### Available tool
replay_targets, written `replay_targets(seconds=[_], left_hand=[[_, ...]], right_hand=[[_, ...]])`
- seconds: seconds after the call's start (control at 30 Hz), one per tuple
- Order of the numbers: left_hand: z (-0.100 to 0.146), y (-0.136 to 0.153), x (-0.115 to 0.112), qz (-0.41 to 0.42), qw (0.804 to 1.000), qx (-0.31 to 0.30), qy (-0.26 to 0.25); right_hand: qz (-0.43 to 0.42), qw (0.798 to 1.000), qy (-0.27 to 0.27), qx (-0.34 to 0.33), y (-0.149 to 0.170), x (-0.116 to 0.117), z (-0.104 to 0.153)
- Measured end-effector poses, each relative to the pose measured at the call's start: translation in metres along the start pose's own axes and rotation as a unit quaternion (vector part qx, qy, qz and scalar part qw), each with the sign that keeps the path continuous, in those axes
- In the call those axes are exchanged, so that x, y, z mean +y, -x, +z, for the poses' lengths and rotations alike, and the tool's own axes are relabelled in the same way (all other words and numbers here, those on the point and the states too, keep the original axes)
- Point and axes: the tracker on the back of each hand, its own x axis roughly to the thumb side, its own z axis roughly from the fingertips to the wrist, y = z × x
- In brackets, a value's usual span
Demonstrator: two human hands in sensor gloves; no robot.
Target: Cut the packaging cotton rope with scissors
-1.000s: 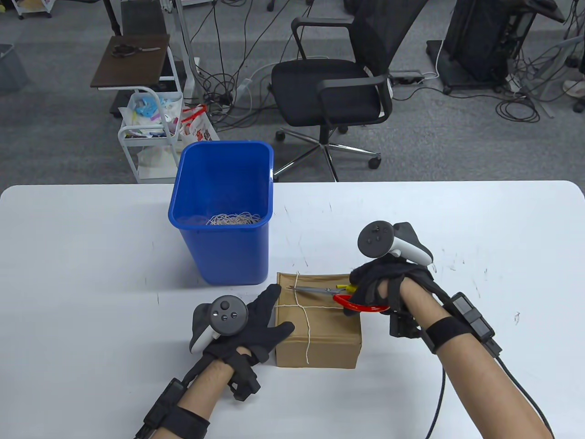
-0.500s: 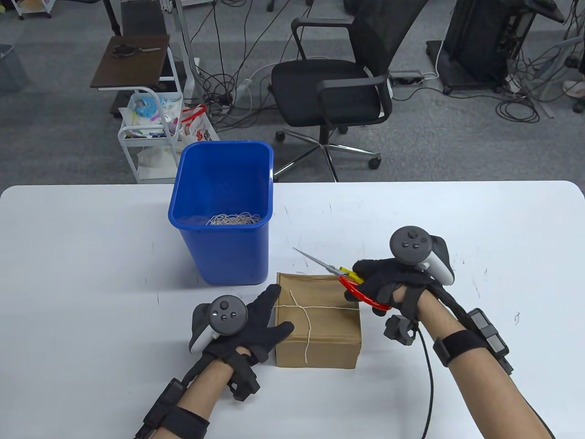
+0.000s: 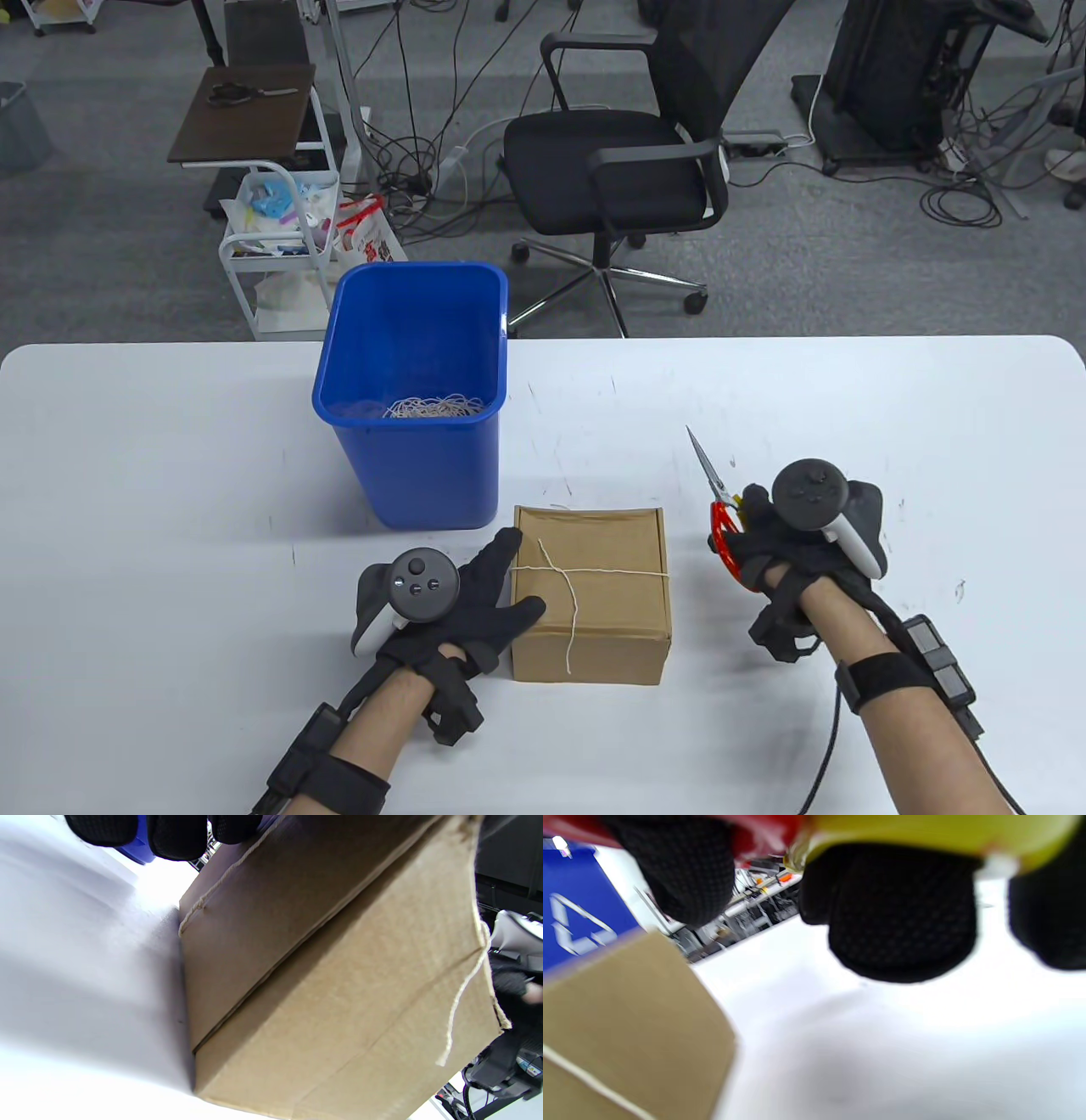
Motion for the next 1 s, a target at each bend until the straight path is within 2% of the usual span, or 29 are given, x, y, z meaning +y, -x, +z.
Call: replay_targets(seconds=[0.1, 0.2, 0.33, 0.47, 0.6, 1.0], left_hand=[[0.000, 0.000, 0.000, -0.001, 1.000, 0.000, -0.001], [0.000, 0.000, 0.000, -0.001, 1.000, 0.000, -0.001], [0.000, 0.000, -0.001, 0.003, 1.000, 0.001, 0.001], [0.000, 0.001, 0.000, 0.001, 1.000, 0.000, 0.001], [0.000, 0.001, 0.000, 0.001, 1.000, -0.001, 0.002], [-0.001, 0.001, 0.000, 0.001, 1.000, 0.000, 0.001]], right_hand=[[0.098, 0.995, 0.011, 0.021, 0.004, 0.016, 0.000], [0.146, 0.989, 0.013, 0.034, 0.006, 0.029, -0.001], [0.188, 0.981, -0.012, 0.049, 0.009, 0.043, -0.007], [0.196, 0.979, -0.025, 0.048, 0.010, 0.050, -0.010], [0.187, 0.978, -0.070, 0.058, 0.011, 0.052, -0.013], [0.254, 0.961, -0.092, 0.059, 0.003, 0.057, -0.012]])
